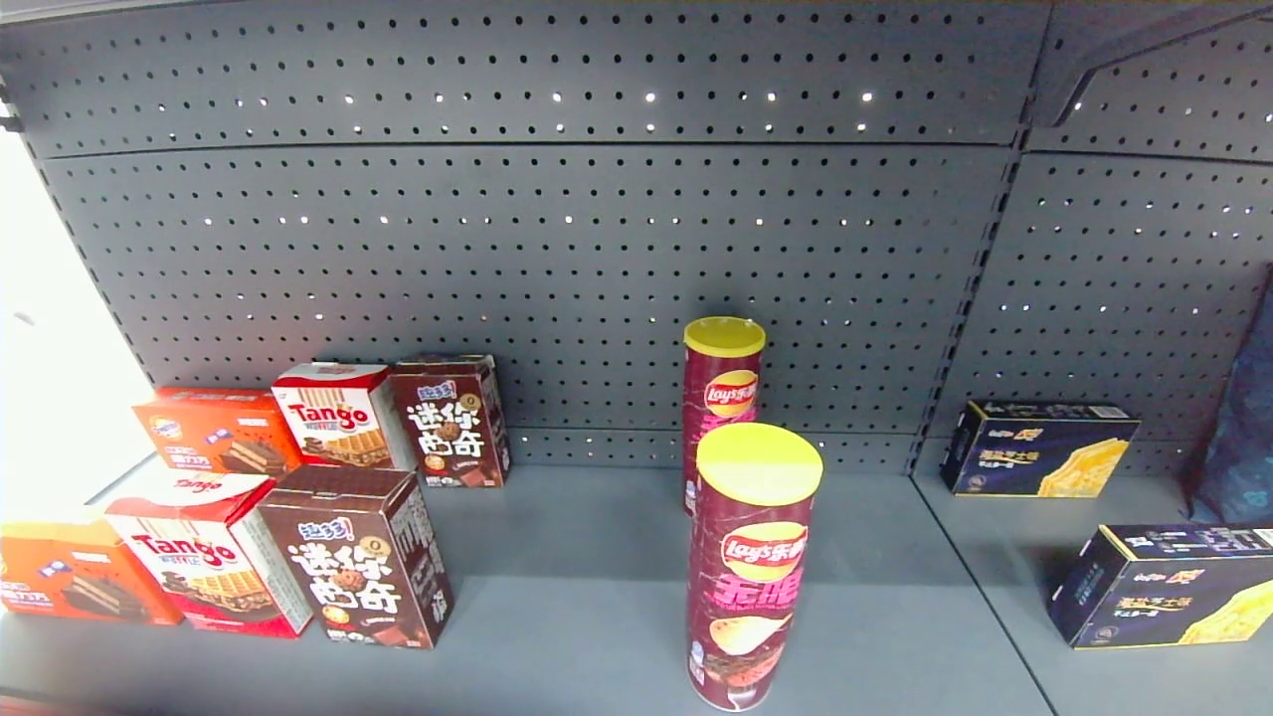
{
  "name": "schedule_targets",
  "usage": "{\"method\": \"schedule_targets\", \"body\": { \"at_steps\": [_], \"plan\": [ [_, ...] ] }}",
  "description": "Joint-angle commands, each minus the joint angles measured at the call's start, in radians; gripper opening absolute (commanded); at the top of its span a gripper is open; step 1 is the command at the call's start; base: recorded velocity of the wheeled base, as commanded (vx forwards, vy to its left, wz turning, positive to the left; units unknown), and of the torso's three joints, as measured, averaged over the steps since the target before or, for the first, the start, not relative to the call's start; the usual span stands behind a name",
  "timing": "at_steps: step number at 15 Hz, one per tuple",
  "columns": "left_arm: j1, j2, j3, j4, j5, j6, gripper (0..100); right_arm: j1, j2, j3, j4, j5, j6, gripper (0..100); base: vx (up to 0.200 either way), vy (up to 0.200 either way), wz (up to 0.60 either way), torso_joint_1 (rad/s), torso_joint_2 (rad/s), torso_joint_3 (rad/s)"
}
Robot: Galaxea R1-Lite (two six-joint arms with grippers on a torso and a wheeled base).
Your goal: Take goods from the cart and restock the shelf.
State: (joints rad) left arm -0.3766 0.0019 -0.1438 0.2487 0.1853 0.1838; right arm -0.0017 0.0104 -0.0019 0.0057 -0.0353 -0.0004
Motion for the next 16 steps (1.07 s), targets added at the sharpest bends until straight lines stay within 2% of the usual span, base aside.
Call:
{"method": "schedule_targets", "body": {
  "at_steps": [1,5,6,7,8,9,10,11,12,13,14,15,16],
  "plan": [
    [-0.012,-0.002,0.0,0.0,-0.001,0.0,100,0.0,0.002,0.0,0.0,0.0,-0.001,100,0.0,0.0,0.0,0.0,0.0,0.0],
    [-0.047,-0.002,0.001,0.0,-0.001,-0.003,100,0.0,0.002,-0.001,0.0,0.0,-0.001,100,0.0,0.0,0.0,0.0,0.0,0.0],
    [-0.067,-0.002,0.001,-0.002,-0.006,-0.018,100,0.0,0.002,-0.001,0.0,0.0,0.0,100,0.0,0.0,0.0,0.0,0.0,0.0],
    [-0.035,0.01,0.007,-0.011,-0.052,-0.047,100,0.0,0.002,0.0,0.0,0.0,-0.001,100,0.0,0.0,0.0,0.0,0.0,0.0],
    [0.005,0.032,0.015,-0.022,-0.133,-0.081,100,0.0,0.002,0.0,0.0,0.0,0.0,100,0.0,0.0,0.0,0.0,0.0,0.0],
    [0.005,0.032,0.015,-0.022,-0.133,-0.081,100,0.0,0.002,0.0,0.0,0.0,0.0,100,0.0,0.0,0.0,0.0,0.0,0.0],
    [0.125,0.076,0.032,-0.051,-0.305,-0.156,100,0.0,0.002,0.0,0.0,0.0,0.0,100,0.0,0.0,0.0,0.0,0.0,0.0],
    [0.189,0.101,0.043,-0.071,-0.376,-0.173,100,0.0,0.002,0.0,0.0,0.0,-0.001,100,0.0,0.0,0.0,0.0,0.0,0.0],
    [0.2,0.101,0.043,-0.071,-0.386,-0.175,100,0.0,0.002,0.0,0.0,0.0,0.0,100,0.0,0.0,0.0,0.0,0.0,0.0],
    [0.298,0.119,0.036,-0.066,-0.48,-0.21,100,0.0,0.002,-0.001,0.0,0.0,-0.001,100,0.0,0.0,0.0,0.0,0.0,0.0],
    [0.355,0.133,0.033,-0.066,-0.481,-0.254,100,0.0,0.002,0.0,0.0,0.0,0.0,100,0.0,0.0,0.0,0.0,0.0,0.0],
    [0.398,0.132,0.033,-0.066,-0.481,-0.268,100,0.0,0.002,-0.001,0.0,0.0,-0.001,100,0.0,0.0,0.0,0.0,0.0,0.0],
    [0.433,0.107,0.038,-0.066,-0.434,-0.205,100,0.0,0.002,0.0,0.0,0.0,-0.001,100,0.0,0.0,0.0,0.0,0.0,0.0]
  ]
}}
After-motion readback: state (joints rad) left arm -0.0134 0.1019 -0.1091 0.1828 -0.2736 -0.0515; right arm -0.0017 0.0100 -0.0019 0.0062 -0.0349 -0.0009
